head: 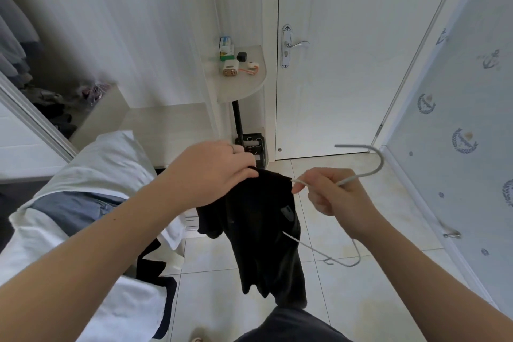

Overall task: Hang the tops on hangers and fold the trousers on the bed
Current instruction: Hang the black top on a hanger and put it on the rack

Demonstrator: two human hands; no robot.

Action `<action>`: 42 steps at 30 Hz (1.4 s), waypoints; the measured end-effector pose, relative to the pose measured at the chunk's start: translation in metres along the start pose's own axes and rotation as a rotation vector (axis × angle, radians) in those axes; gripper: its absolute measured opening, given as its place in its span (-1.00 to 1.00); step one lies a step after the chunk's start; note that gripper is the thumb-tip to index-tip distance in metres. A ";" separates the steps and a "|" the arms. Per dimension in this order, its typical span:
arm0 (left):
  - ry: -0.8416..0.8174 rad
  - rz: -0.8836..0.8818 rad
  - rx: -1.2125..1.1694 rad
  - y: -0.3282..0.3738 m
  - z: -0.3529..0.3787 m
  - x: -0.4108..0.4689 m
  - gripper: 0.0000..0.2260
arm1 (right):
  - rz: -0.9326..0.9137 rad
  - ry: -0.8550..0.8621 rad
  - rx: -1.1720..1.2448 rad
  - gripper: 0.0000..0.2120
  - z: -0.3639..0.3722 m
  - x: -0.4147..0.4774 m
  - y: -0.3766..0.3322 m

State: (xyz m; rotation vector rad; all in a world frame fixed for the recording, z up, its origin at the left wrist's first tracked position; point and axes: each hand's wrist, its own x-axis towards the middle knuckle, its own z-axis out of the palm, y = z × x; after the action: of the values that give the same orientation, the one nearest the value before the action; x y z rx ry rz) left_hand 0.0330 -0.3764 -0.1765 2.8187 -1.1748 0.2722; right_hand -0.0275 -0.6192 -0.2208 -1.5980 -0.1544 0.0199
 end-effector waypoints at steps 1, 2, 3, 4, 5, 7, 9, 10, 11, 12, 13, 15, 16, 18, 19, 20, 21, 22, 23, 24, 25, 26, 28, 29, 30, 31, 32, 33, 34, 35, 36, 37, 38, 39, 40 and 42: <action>0.068 0.028 0.022 0.003 0.002 -0.002 -0.64 | -0.009 0.027 0.025 -0.62 -0.001 0.003 -0.002; 0.123 0.045 0.057 0.009 0.004 -0.002 -0.66 | -0.017 0.059 0.053 -0.58 0.000 0.007 -0.003; 0.147 0.048 0.090 0.016 0.005 -0.001 -0.68 | -0.028 0.085 0.080 -0.57 0.002 0.011 -0.005; 0.145 0.044 0.111 0.024 0.004 0.000 -0.72 | -0.042 0.094 0.098 -0.58 0.005 0.016 -0.007; 0.153 0.060 0.131 0.032 0.001 0.003 -0.81 | -0.052 0.092 0.101 -0.60 0.009 0.020 -0.009; 0.127 0.064 0.142 0.044 0.001 0.008 -0.93 | -0.053 0.089 0.073 -0.63 0.018 0.024 -0.011; -0.037 -0.054 0.086 0.053 0.000 0.010 -0.80 | -0.034 0.095 0.039 -0.62 0.024 0.026 -0.008; -0.101 -0.112 0.060 0.055 0.002 0.010 -0.73 | -0.026 0.098 0.015 -0.61 0.027 0.026 -0.006; -0.135 -0.138 0.038 0.056 0.005 0.010 -0.70 | -0.017 0.104 -0.001 -0.61 0.030 0.027 -0.003; -0.153 -0.157 0.012 0.055 0.007 0.010 -0.69 | -0.008 0.113 0.009 -0.62 0.032 0.027 -0.001; -0.161 -0.178 -0.014 0.052 0.009 0.010 -0.68 | -0.018 0.132 0.027 -0.63 0.033 0.027 0.002; -0.129 -0.248 -0.109 0.043 0.013 0.005 -0.69 | -0.135 0.230 -0.018 -0.72 0.029 0.022 0.006; -0.089 -0.297 -0.170 0.038 0.015 0.001 -0.70 | -0.220 0.314 -0.107 -0.78 0.024 0.017 0.010; 0.057 -0.378 -0.304 0.029 0.019 -0.007 -0.75 | -0.372 0.418 -0.283 -0.85 0.019 0.004 0.017; 0.135 -0.409 -0.365 0.028 0.020 -0.010 -0.78 | -0.400 0.382 -0.333 -0.87 0.019 -0.002 0.022; 0.199 -0.442 -0.420 0.028 0.020 -0.012 -0.82 | -0.368 0.291 -0.356 -0.83 0.023 -0.006 0.028; 0.250 -0.478 -0.463 0.030 0.020 -0.012 -0.83 | -0.288 0.174 -0.379 -0.77 0.028 -0.007 0.034; 0.297 -0.514 -0.495 0.033 0.020 -0.012 -0.82 | -0.198 0.060 -0.409 -0.72 0.035 -0.008 0.040; 0.342 -0.547 -0.519 0.037 0.019 -0.012 -0.81 | -0.125 -0.020 -0.444 -0.66 0.040 -0.007 0.047; 0.380 -0.574 -0.543 0.041 0.018 -0.011 -0.81 | -0.082 -0.053 -0.467 -0.62 0.045 -0.005 0.053; 0.409 -0.594 -0.565 0.043 0.018 -0.011 -0.82 | -0.064 -0.046 -0.478 -0.60 0.049 -0.003 0.057; 0.423 -0.604 -0.588 0.045 0.018 -0.010 -0.81 | -0.055 -0.021 -0.478 -0.59 0.051 0.000 0.059; 0.413 -0.615 -0.628 0.047 0.019 -0.012 -0.80 | -0.055 0.031 -0.461 -0.63 0.051 0.007 0.059; 0.404 -0.621 -0.642 0.047 0.020 -0.013 -0.79 | -0.068 0.045 -0.454 -0.71 0.051 0.009 0.059; 0.402 -0.629 -0.654 0.047 0.022 -0.013 -0.79 | -0.084 0.048 -0.441 -0.81 0.051 0.011 0.060; 0.406 -0.641 -0.662 0.047 0.023 -0.014 -0.78 | -0.102 0.047 -0.431 -0.83 0.050 0.012 0.059; 0.412 -0.653 -0.669 0.047 0.024 -0.014 -0.78 | -0.113 0.040 -0.415 -0.78 0.050 0.012 0.060; 0.417 -0.663 -0.675 0.047 0.026 -0.015 -0.77 | -0.108 0.028 -0.396 -0.76 0.050 0.011 0.060; 0.418 -0.668 -0.679 0.047 0.027 -0.015 -0.77 | -0.092 0.012 -0.363 -0.76 0.051 0.011 0.061; 0.416 -0.671 -0.682 0.048 0.029 -0.015 -0.76 | -0.076 0.000 -0.335 -0.77 0.053 0.010 0.062; 0.412 -0.673 -0.684 0.049 0.031 -0.015 -0.76 | -0.071 -0.005 -0.322 -0.76 0.056 0.009 0.064; 0.407 -0.676 -0.689 0.050 0.032 -0.014 -0.76 | -0.081 -0.002 -0.331 -0.74 0.057 0.010 0.066; 0.403 -0.677 -0.695 0.051 0.034 -0.015 -0.77 | -0.101 0.004 -0.348 -0.72 0.059 0.011 0.067; 0.400 -0.675 -0.703 0.052 0.035 -0.015 -0.78 | -0.124 0.012 -0.360 -0.70 0.060 0.013 0.067; 0.395 -0.673 -0.709 0.052 0.036 -0.015 -0.78 | -0.141 0.022 -0.357 -0.69 0.060 0.015 0.066; 0.387 -0.672 -0.720 0.053 0.035 -0.015 -0.79 | -0.143 0.036 -0.324 -0.69 0.061 0.018 0.064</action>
State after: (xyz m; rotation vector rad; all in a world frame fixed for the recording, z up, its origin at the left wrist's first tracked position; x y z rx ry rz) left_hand -0.0100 -0.4085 -0.2137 2.1944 -0.1470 0.2541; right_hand -0.0107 -0.5587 -0.2855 -1.9054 -0.2537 -0.1516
